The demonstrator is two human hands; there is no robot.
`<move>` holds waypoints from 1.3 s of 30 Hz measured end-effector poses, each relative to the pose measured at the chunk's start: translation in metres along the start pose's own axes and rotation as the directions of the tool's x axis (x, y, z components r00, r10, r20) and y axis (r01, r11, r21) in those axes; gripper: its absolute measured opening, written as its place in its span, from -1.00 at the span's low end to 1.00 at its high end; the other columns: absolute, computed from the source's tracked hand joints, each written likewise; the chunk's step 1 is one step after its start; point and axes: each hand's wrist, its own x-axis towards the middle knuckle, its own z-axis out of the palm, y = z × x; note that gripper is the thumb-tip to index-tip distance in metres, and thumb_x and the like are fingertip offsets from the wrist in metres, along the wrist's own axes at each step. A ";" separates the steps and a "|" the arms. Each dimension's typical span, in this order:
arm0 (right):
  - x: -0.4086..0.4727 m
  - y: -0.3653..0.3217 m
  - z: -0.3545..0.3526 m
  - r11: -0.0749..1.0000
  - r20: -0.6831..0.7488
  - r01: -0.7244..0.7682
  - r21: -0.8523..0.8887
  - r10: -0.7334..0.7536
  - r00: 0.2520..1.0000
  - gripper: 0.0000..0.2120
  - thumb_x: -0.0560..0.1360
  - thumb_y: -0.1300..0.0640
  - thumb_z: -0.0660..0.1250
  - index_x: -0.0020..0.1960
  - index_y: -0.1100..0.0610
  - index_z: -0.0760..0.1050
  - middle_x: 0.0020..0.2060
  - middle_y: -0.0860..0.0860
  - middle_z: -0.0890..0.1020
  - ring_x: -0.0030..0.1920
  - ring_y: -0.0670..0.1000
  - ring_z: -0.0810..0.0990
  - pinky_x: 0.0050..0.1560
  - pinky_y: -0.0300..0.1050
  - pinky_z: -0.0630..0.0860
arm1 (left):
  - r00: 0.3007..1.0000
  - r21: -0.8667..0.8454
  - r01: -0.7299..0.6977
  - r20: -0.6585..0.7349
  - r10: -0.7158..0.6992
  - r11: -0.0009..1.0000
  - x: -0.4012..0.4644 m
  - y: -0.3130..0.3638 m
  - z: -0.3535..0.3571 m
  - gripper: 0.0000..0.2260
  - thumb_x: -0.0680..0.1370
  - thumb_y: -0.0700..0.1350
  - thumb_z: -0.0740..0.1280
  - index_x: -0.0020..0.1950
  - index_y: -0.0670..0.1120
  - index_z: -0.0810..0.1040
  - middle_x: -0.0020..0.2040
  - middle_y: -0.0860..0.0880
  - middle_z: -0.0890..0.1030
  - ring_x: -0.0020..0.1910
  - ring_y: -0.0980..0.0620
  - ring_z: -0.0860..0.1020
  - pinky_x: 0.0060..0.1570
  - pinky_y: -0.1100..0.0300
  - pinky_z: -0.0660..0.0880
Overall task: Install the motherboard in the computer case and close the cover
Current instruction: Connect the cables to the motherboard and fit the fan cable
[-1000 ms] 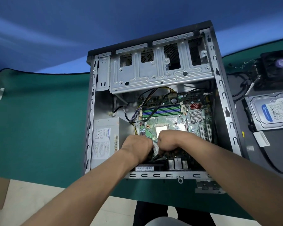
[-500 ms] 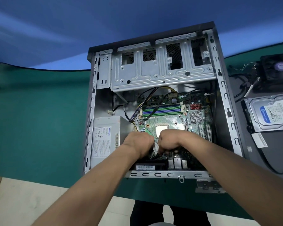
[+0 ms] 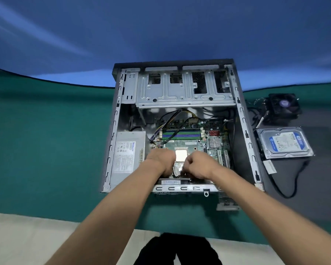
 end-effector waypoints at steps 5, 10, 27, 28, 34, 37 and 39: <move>-0.032 0.003 -0.020 0.989 -0.376 -0.017 0.145 0.071 0.924 -0.78 0.55 0.15 0.22 -0.23 0.12 0.56 -0.32 0.03 0.64 -0.28 0.04 0.59 -0.19 -0.10 0.52 | 0.997 -0.063 0.000 -0.082 -0.005 0.998 -0.006 0.000 0.005 -0.84 0.48 -0.16 0.31 -0.30 -0.08 0.43 -0.34 0.02 0.47 -0.23 -0.02 0.50 -0.20 0.15 0.43; -0.065 0.015 -0.022 0.957 -0.418 -0.004 0.289 0.130 0.899 -0.74 0.56 0.16 0.23 -0.26 0.14 0.56 -0.43 -0.06 0.61 -0.57 -0.15 0.45 -0.52 -0.30 0.35 | 0.950 -0.353 -0.027 -0.301 -0.086 0.935 -0.012 0.003 -0.001 -0.81 0.53 -0.11 0.25 -0.20 -0.15 0.59 -0.28 -0.05 0.63 -0.21 -0.02 0.61 -0.21 0.17 0.50; -0.113 0.125 -0.157 0.997 -0.554 -0.021 0.072 0.058 0.831 -0.84 0.49 0.07 0.28 -0.25 -0.10 0.49 -0.29 -0.20 0.60 -0.19 -0.11 0.57 -0.12 -0.16 0.47 | 0.794 -0.355 -0.266 -0.609 -0.005 0.896 0.039 0.177 -0.108 -0.72 0.50 -0.03 0.19 -0.39 -0.07 0.28 -0.41 0.01 0.43 -0.31 -0.05 0.42 -0.33 0.14 0.24; -0.108 0.136 -0.164 0.999 -0.528 -0.035 0.010 0.035 0.849 -0.89 0.47 0.07 0.28 -0.19 -0.12 0.51 -0.21 -0.22 0.60 -0.10 -0.10 0.57 -0.09 -0.17 0.47 | 0.792 -0.331 -0.224 -0.610 -0.026 0.917 0.047 0.182 -0.109 -0.74 0.51 -0.02 0.17 -0.36 -0.07 0.31 -0.37 0.00 0.48 -0.30 -0.05 0.43 -0.32 0.15 0.23; -0.058 0.184 -0.194 0.928 -0.314 -0.028 -0.372 -0.098 0.944 -0.50 0.45 0.00 0.33 0.37 0.01 0.36 0.31 -0.06 0.43 0.30 0.02 0.36 0.26 -0.06 0.36 | 0.745 -0.198 -0.030 -0.658 -0.110 0.980 0.068 0.195 -0.099 -0.76 0.52 -0.03 0.16 -0.34 -0.01 0.34 -0.43 0.07 0.39 -0.47 0.06 0.35 -0.46 0.21 0.16; -0.030 0.195 -0.195 0.838 -0.167 0.003 -0.546 -0.112 0.980 -0.25 0.39 -0.06 0.40 0.49 0.04 0.17 0.42 0.00 0.29 0.37 0.09 0.28 0.38 0.02 0.24 | 0.741 -0.166 0.003 -0.662 -0.114 0.986 0.071 0.196 -0.097 -0.76 0.53 -0.03 0.17 -0.34 -0.01 0.33 -0.43 0.08 0.38 -0.47 0.07 0.35 -0.47 0.21 0.17; -0.013 0.199 -0.193 0.780 -0.100 -0.002 -0.625 -0.077 0.992 -0.08 0.34 -0.12 0.46 0.54 0.02 0.04 0.49 0.02 0.19 0.45 0.12 0.19 0.44 0.08 0.16 | 0.743 -0.166 0.026 -0.657 -0.130 0.986 0.071 0.197 -0.097 -0.75 0.54 -0.03 0.18 -0.34 -0.02 0.33 -0.42 0.07 0.37 -0.47 0.06 0.34 -0.47 0.20 0.19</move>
